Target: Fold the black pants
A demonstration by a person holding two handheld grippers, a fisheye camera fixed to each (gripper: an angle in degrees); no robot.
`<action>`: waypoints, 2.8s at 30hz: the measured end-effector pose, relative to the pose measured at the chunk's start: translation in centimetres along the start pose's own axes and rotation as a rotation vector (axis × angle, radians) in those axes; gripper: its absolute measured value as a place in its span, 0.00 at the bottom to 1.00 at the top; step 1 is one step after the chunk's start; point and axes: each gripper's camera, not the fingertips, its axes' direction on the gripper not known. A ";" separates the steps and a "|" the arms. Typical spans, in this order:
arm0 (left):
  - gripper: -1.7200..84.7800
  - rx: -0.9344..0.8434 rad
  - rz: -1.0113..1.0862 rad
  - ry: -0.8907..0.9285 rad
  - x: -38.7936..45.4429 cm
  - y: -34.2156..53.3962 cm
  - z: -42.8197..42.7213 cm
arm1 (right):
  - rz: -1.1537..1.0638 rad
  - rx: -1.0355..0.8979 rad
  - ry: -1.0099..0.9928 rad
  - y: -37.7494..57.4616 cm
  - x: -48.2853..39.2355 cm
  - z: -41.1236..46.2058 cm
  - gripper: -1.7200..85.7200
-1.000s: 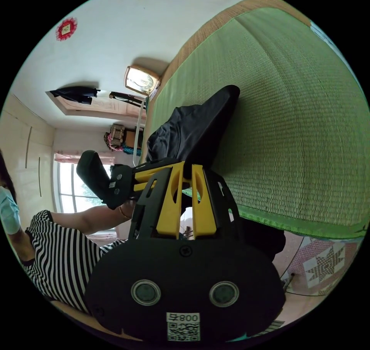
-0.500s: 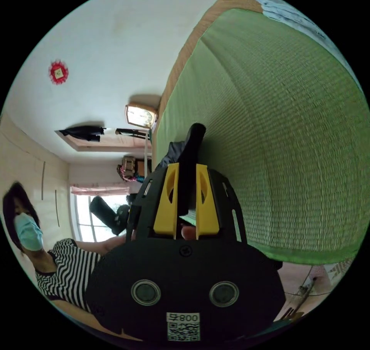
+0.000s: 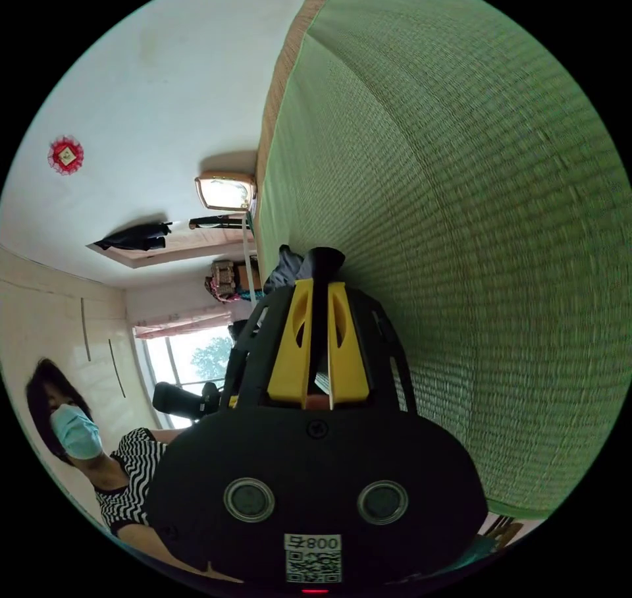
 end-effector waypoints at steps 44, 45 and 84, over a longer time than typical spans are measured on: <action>0.07 0.681 -0.896 0.264 -41.1 54.5 -7.3 | -0.355 -0.269 0.316 -12.5 -11.4 66.1 0.05; 0.07 0.685 -0.906 0.272 -41.6 55.1 -7.1 | -0.353 -0.279 0.328 -12.9 -11.0 67.9 0.05; 0.07 0.721 -1.066 0.198 -49.4 67.7 -5.7 | -0.837 -0.469 0.768 -13.4 -4.9 96.7 0.02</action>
